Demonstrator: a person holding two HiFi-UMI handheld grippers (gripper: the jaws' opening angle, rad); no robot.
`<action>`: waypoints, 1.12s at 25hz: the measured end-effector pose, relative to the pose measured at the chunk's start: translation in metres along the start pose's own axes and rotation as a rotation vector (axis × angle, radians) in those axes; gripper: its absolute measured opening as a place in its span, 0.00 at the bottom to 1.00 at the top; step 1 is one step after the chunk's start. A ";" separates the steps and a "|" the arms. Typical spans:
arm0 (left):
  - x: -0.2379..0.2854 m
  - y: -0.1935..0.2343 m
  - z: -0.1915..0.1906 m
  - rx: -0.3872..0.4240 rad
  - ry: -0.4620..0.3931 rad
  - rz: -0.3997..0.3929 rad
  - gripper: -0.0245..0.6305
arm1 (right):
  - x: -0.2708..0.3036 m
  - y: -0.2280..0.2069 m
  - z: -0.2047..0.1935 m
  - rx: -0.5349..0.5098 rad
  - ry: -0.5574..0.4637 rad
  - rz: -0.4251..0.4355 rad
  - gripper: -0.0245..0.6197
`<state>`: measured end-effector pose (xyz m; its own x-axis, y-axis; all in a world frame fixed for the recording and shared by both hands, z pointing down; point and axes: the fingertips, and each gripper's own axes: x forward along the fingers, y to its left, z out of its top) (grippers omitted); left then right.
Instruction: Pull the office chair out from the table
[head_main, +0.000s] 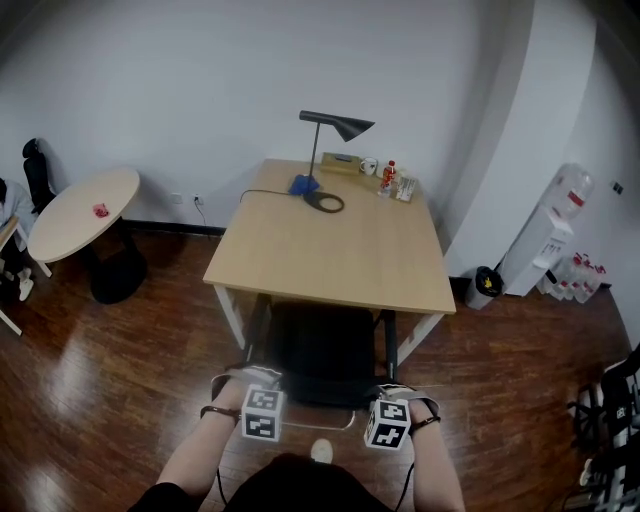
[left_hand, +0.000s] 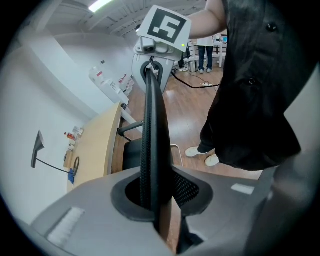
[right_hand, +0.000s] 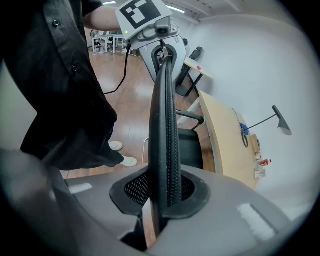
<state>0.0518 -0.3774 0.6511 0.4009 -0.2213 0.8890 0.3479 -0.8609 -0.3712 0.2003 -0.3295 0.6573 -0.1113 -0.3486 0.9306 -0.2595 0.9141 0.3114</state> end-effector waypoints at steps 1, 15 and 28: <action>-0.002 -0.004 0.001 0.002 0.000 -0.003 0.15 | -0.002 0.004 0.001 0.001 0.002 -0.003 0.15; -0.029 -0.065 0.013 0.015 -0.014 -0.019 0.15 | -0.027 0.071 0.010 0.047 0.004 0.004 0.15; -0.044 -0.105 0.024 0.010 -0.009 -0.023 0.15 | -0.042 0.114 0.012 0.052 0.007 0.030 0.16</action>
<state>0.0178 -0.2663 0.6449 0.4000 -0.1974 0.8950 0.3654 -0.8612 -0.3533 0.1638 -0.2136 0.6517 -0.1132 -0.3197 0.9407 -0.3062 0.9120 0.2731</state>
